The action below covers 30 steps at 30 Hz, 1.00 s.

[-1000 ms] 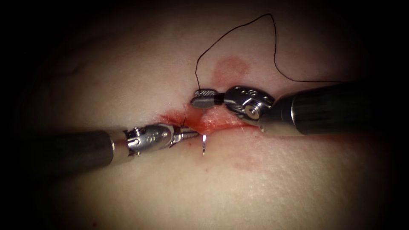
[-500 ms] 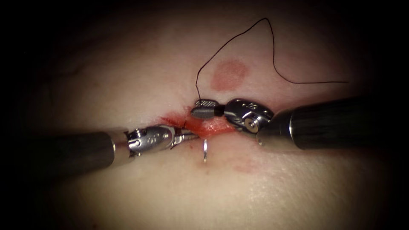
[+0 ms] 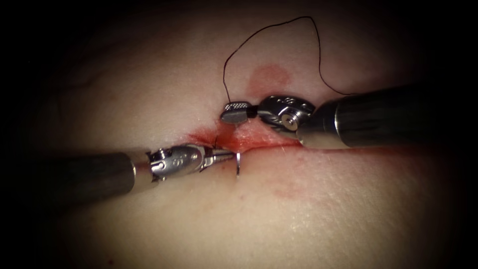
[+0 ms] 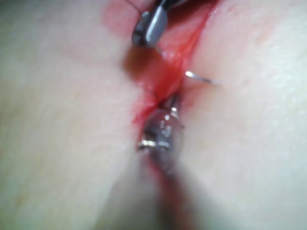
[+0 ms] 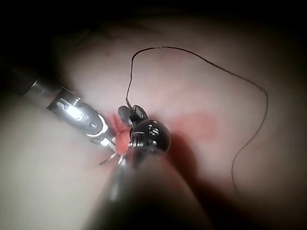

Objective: Wound Closure
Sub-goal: Use the right gripper to pass the needle through the top of the cut.

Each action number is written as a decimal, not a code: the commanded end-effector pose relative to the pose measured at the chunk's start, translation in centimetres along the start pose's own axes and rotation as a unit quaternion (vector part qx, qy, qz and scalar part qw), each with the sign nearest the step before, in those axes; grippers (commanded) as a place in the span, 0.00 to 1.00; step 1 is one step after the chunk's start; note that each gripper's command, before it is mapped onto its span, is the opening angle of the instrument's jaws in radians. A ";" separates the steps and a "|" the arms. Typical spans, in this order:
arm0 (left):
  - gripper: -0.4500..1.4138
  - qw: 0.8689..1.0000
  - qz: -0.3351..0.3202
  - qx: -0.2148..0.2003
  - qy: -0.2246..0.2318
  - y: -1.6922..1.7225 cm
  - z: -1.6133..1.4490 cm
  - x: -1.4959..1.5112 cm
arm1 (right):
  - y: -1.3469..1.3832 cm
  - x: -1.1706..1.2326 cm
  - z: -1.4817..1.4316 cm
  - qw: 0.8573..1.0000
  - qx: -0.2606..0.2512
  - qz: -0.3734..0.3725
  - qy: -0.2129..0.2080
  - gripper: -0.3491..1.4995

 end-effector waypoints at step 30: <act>0.05 1.000 0.002 -0.003 0.001 0.07 0.07 -0.07 | 0.38 0.50 -0.22 0.980 -0.092 -0.174 0.001 0.00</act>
